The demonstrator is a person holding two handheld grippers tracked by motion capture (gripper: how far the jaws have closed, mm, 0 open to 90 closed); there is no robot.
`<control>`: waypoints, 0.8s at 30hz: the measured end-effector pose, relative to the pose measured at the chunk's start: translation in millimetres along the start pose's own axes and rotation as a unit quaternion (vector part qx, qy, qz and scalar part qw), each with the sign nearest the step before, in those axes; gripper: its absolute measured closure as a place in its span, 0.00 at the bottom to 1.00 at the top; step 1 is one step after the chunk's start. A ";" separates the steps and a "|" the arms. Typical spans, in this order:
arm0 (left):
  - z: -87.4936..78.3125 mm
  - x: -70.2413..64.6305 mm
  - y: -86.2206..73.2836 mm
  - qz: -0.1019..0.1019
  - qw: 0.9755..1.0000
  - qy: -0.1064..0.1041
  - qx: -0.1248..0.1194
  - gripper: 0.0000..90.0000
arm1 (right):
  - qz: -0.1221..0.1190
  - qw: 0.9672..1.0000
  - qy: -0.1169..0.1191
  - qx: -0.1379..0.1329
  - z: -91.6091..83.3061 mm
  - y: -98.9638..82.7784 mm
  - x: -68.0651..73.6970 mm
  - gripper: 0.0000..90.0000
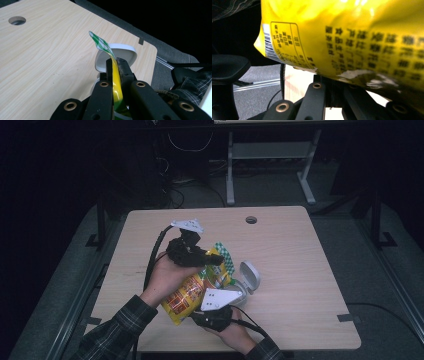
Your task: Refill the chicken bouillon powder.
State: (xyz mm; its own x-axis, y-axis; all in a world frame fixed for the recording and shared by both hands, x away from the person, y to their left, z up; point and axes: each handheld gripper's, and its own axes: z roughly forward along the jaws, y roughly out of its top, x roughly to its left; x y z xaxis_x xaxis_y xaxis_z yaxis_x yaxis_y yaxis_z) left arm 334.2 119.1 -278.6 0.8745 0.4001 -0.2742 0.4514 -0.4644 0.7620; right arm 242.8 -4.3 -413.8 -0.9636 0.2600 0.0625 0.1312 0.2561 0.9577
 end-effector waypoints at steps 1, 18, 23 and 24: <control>0.0 0.0 0.0 0.000 1.000 0.000 0.000 1.00 | 0.000 1.000 0.000 0.000 0.0 0.0 0.0 1.00; 10.6 2.4 5.3 0.002 0.999 -0.002 0.041 1.00 | -0.002 1.000 0.001 -0.003 0.9 0.9 4.1 1.00; 14.6 2.9 5.9 0.001 0.999 0.002 0.050 1.00 | -0.004 1.000 0.002 -0.004 1.2 0.5 4.6 1.00; 15.4 2.7 6.1 -0.002 0.999 0.003 0.053 1.00 | -0.004 1.000 0.002 -0.003 1.2 0.5 4.6 1.00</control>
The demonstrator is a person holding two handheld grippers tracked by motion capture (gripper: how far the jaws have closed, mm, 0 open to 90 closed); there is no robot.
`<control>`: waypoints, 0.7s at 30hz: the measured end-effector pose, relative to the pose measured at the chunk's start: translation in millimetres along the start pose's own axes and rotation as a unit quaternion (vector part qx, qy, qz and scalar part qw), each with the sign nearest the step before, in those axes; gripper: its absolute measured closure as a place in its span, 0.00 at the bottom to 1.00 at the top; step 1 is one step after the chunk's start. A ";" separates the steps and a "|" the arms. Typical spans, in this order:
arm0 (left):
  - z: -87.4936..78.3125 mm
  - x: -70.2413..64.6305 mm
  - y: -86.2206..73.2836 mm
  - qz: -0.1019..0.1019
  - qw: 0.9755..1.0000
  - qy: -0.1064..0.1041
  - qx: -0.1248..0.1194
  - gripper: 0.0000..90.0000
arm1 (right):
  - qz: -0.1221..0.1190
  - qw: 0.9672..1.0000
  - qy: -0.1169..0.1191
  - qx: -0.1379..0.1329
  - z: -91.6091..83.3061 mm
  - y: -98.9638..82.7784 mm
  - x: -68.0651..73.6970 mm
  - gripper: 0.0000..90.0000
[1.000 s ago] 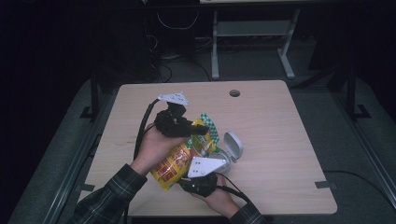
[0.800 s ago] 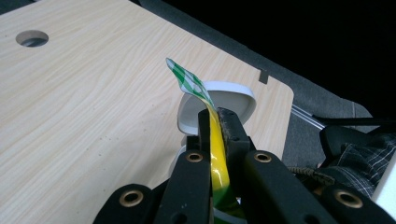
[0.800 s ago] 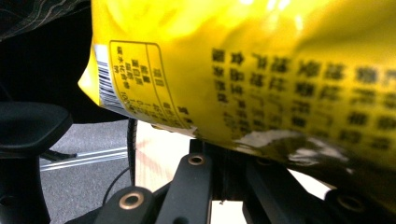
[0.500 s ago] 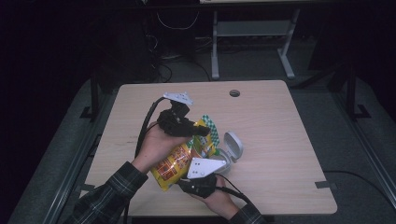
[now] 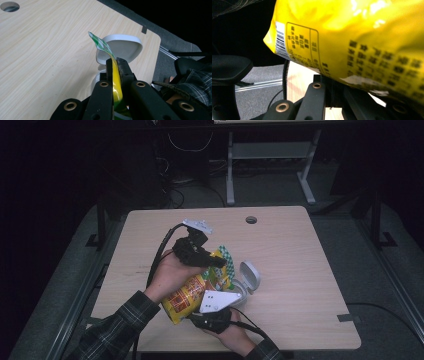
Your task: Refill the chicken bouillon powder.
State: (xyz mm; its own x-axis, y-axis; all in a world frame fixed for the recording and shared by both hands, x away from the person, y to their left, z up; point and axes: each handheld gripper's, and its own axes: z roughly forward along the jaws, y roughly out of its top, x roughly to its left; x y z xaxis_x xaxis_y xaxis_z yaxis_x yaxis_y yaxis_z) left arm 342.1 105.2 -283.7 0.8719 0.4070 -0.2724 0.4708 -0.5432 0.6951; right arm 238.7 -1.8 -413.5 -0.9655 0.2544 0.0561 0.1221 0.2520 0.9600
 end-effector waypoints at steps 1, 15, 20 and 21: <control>0.4 0.6 0.4 0.003 1.000 0.001 0.004 1.00 | 0.001 1.000 0.000 0.000 0.0 -0.1 0.0 1.00; 7.3 0.3 6.6 0.000 1.000 0.007 0.027 1.00 | 0.007 1.000 0.003 -0.007 -1.4 -0.4 -0.7 1.00; 9.3 1.6 7.7 -0.003 0.999 0.008 0.032 1.00 | 0.011 1.000 0.004 -0.008 -1.7 -0.8 -1.5 1.00; 9.2 2.5 8.0 0.003 0.999 0.008 0.034 1.00 | 0.011 1.000 0.004 -0.009 -1.7 -0.8 -1.5 1.00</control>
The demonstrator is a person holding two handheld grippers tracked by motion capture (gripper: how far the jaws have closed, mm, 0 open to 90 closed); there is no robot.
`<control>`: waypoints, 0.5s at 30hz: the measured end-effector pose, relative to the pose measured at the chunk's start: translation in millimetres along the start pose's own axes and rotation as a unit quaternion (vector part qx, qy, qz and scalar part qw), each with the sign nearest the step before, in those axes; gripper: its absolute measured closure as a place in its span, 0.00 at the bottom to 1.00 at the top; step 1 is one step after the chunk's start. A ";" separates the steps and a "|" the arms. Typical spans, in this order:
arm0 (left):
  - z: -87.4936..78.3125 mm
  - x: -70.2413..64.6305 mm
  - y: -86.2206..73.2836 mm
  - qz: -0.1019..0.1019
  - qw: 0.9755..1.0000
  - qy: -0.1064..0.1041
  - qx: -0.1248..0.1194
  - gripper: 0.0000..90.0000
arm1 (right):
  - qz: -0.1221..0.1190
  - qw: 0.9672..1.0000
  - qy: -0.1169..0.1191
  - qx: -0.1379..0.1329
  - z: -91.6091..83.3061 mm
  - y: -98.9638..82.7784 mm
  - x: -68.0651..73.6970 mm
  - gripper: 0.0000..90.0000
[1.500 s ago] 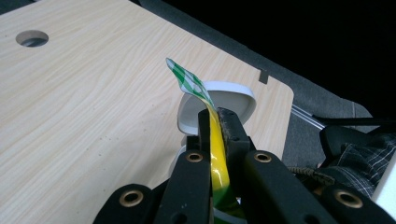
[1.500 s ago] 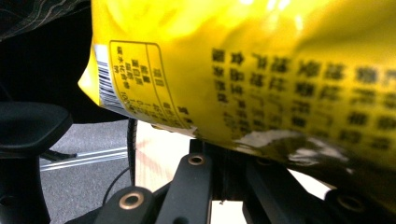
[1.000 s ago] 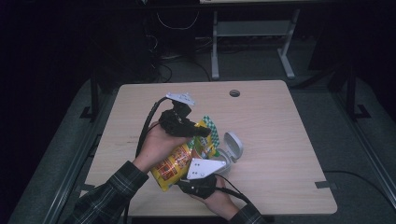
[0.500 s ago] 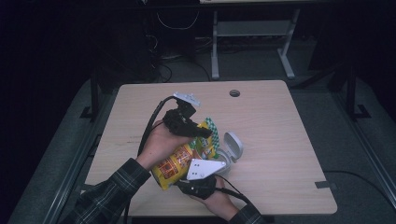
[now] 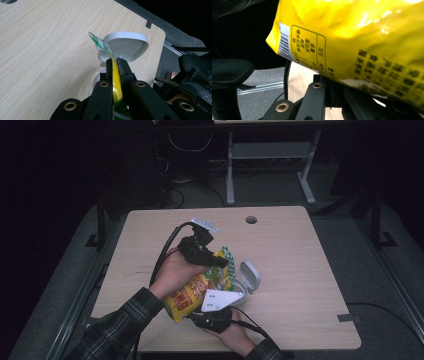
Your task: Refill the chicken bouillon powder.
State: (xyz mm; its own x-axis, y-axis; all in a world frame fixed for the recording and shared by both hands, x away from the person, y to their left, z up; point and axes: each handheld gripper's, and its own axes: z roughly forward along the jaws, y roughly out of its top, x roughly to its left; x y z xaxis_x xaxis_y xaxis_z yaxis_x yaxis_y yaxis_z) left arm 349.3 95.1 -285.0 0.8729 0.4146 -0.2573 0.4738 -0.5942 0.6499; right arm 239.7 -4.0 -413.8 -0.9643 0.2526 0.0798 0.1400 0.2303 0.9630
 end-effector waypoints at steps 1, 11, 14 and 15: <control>0.2 0.0 0.0 -0.001 1.000 0.000 -0.001 1.00 | 0.000 1.000 0.000 0.000 0.0 0.0 -0.1 1.00; 2.3 1.2 0.2 -0.012 1.000 -0.002 0.005 1.00 | 0.001 1.000 0.001 -0.002 -0.1 -0.5 0.6 1.00; 3.1 1.7 0.3 -0.013 1.000 -0.002 0.008 1.00 | 0.001 1.000 0.001 -0.002 0.0 -0.7 0.6 1.00; 3.6 1.9 0.3 -0.013 1.000 -0.002 0.008 1.00 | 0.002 1.000 0.002 -0.003 0.1 -1.0 0.5 1.00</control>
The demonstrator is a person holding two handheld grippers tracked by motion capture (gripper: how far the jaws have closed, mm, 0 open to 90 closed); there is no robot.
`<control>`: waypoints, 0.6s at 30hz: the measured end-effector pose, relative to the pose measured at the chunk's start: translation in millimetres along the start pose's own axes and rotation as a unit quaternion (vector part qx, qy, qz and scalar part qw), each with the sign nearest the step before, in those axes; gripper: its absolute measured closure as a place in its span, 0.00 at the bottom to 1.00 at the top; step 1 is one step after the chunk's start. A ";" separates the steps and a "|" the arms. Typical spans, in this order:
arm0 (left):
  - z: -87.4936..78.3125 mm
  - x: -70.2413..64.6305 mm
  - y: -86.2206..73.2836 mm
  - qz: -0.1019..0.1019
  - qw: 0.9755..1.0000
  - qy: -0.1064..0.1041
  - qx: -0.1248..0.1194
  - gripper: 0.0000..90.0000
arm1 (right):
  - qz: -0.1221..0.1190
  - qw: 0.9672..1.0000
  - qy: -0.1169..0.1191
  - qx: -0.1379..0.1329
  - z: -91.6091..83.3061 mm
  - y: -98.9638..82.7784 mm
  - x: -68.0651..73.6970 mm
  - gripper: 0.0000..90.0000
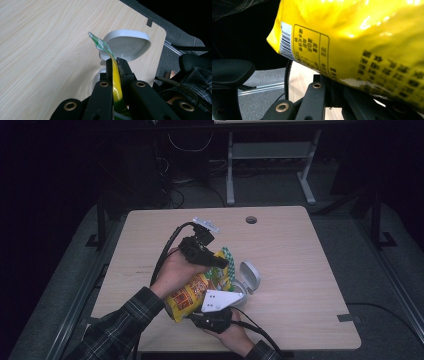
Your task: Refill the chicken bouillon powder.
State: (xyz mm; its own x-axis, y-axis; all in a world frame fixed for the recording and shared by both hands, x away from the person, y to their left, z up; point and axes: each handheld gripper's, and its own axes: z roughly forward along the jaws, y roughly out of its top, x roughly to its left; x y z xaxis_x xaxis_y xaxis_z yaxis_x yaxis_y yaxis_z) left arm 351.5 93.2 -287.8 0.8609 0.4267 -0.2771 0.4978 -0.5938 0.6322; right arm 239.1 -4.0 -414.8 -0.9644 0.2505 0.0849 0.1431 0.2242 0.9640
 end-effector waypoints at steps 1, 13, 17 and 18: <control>0.0 0.0 0.0 0.000 1.000 0.000 0.000 1.00 | 0.000 1.000 0.000 0.000 0.0 -0.1 -0.1 1.00; 2.8 0.9 1.9 -0.003 1.000 0.001 0.011 1.00 | -0.002 1.000 -0.001 -0.003 0.1 -0.5 -0.4 1.00; 4.6 0.5 2.9 -0.005 1.000 0.001 0.014 1.00 | 0.001 1.000 -0.001 -0.004 -0.4 -0.9 -0.5 1.00; 5.0 0.8 3.3 -0.004 1.000 0.002 0.016 1.00 | 0.002 1.000 0.000 -0.005 -0.4 -1.0 -0.6 1.00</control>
State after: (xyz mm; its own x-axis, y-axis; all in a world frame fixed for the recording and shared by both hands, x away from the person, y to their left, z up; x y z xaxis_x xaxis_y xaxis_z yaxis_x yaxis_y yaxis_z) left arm 354.4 88.2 -289.5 0.8563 0.4340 -0.2799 0.5082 -0.6119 0.6060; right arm 239.5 -4.8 -415.7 -0.9637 0.2520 0.0884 0.1446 0.2142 0.9660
